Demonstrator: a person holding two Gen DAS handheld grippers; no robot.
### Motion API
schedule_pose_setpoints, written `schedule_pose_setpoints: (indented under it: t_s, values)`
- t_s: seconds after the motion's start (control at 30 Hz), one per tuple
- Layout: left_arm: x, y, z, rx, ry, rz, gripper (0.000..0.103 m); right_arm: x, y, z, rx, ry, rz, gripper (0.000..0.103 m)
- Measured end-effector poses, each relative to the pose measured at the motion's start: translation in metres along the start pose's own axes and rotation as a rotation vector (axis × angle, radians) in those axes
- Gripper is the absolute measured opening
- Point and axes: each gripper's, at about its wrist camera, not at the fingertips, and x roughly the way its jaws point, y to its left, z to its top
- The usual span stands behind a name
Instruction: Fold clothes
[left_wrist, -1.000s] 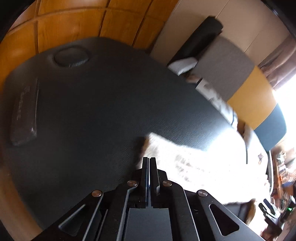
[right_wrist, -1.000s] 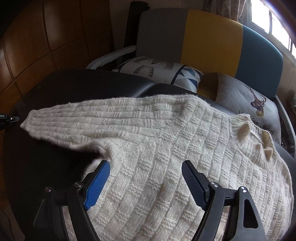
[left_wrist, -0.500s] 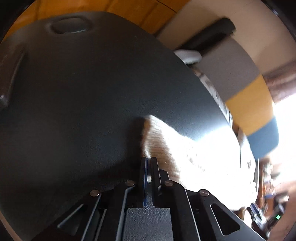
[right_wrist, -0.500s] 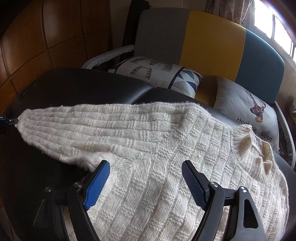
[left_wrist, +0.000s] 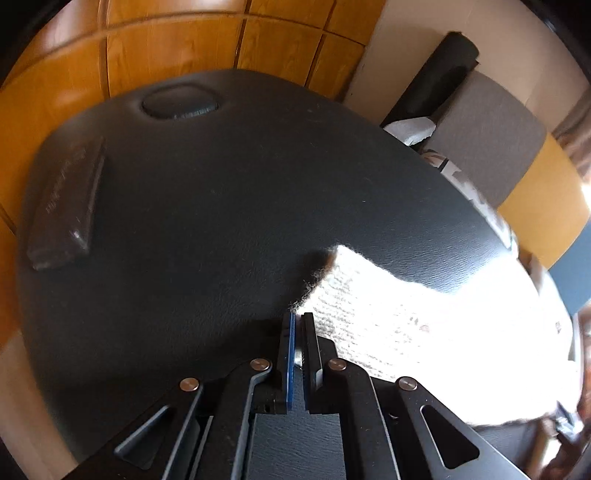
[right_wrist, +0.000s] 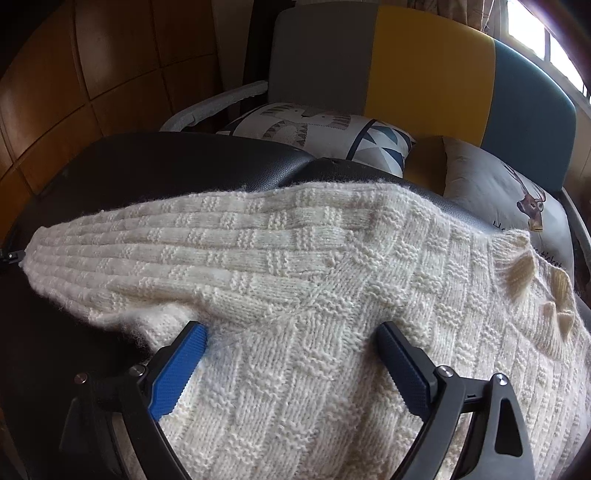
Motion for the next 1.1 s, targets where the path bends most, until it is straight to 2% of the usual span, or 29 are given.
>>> schedule_pose_setpoints:
  t_s: [0.07,0.17,0.27,0.3,0.33,0.37,0.4,0.47,0.6,0.7,0.83,0.9,0.97,1.03,1.1]
  values:
    - [-0.005,0.004,0.0,-0.056,0.009,-0.025,0.004,-0.004,-0.002,0.003,0.004,0.022,0.005,0.093]
    - [-0.021,0.011,0.0,-0.133,-0.004,-0.042,0.005,-0.03,-0.006,-0.003,0.048,-0.018,0.025,0.091]
    - [-0.049,0.006,0.002,-0.129,-0.056,-0.077,0.005,-0.064,-0.015,-0.024,0.088,-0.062,0.054,0.091]
    - [-0.058,-0.002,-0.001,-0.108,-0.068,-0.097,0.01,-0.074,-0.02,-0.036,0.106,-0.066,0.061,0.091]
    - [-0.066,-0.013,-0.005,-0.077,-0.073,-0.124,0.021,-0.085,-0.025,-0.048,0.125,-0.071,0.068,0.091]
    - [-0.073,-0.028,-0.012,-0.038,-0.072,-0.148,0.029,-0.097,-0.035,-0.063,0.153,-0.079,0.08,0.091]
    - [-0.08,-0.048,-0.022,0.017,-0.073,-0.185,0.043,-0.109,-0.044,-0.079,0.181,-0.086,0.092,0.091]
    - [-0.093,-0.09,-0.046,0.134,-0.07,-0.264,0.046,-0.136,-0.068,-0.117,0.255,-0.106,0.126,0.091]
    - [-0.108,-0.203,-0.115,0.431,-0.008,-0.408,0.046,-0.203,-0.143,-0.192,0.526,-0.188,0.15,0.09]
    - [-0.113,-0.285,-0.182,0.637,0.064,-0.506,0.047,-0.26,-0.2,-0.257,0.757,-0.265,0.08,0.083]
    - [-0.13,-0.371,-0.278,0.79,0.181,-0.63,0.047,-0.325,-0.255,-0.344,0.943,-0.309,-0.093,0.076]
    - [-0.137,-0.413,-0.316,0.842,0.219,-0.683,0.047,-0.344,-0.271,-0.379,0.994,-0.309,-0.153,0.071]
    - [-0.15,-0.449,-0.35,0.904,0.245,-0.733,0.047,-0.351,-0.277,-0.396,0.975,-0.282,-0.205,0.063]
    - [-0.157,-0.479,-0.375,0.974,0.251,-0.754,0.047,-0.348,-0.278,-0.403,0.935,-0.259,-0.213,0.06]
    - [-0.168,-0.492,-0.392,1.04,0.262,-0.752,0.047,-0.342,-0.279,-0.405,0.898,-0.248,-0.217,0.058]
